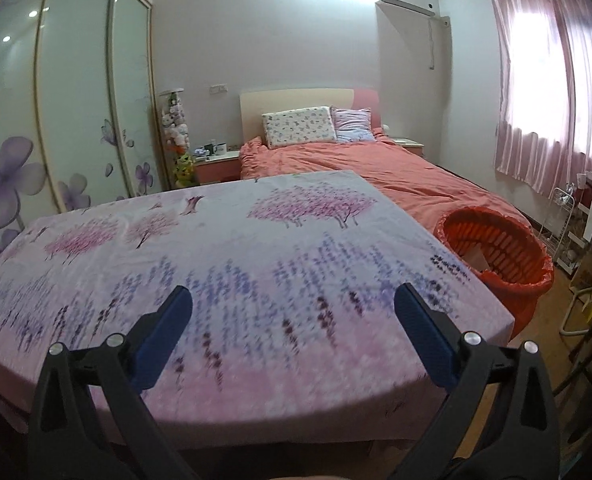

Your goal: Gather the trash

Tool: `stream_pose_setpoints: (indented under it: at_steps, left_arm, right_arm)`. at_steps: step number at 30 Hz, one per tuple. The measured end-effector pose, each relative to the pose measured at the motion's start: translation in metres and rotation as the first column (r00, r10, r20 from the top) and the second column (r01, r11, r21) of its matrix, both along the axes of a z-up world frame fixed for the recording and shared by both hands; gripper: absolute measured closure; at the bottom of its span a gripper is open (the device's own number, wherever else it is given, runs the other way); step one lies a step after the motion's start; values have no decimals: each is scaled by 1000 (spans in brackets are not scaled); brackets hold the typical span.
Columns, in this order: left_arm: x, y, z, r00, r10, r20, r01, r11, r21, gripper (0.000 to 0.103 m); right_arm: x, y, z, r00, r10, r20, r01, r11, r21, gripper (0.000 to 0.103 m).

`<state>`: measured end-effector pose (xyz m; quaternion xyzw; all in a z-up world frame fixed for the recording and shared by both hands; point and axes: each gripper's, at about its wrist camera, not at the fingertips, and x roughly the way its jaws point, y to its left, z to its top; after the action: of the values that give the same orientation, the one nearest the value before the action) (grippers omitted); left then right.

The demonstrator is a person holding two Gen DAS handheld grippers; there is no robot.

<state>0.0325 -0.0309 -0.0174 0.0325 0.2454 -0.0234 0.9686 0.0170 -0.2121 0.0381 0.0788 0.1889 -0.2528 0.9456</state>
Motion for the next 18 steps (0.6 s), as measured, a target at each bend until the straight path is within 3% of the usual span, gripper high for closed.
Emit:
stream_pose_setpoints:
  at_steps: [8, 18]
  left_arm:
    - [-15, 8, 0, 1000, 18, 6, -17, 1000, -21, 4]
    - [-13, 12, -6, 999, 24, -48, -27, 999, -47, 4]
  right_arm:
    - [-4, 22, -10, 998, -11, -55, 11, 1000, -9, 2]
    - [-5, 29, -19, 994, 15, -106, -13, 1000, 18, 2]
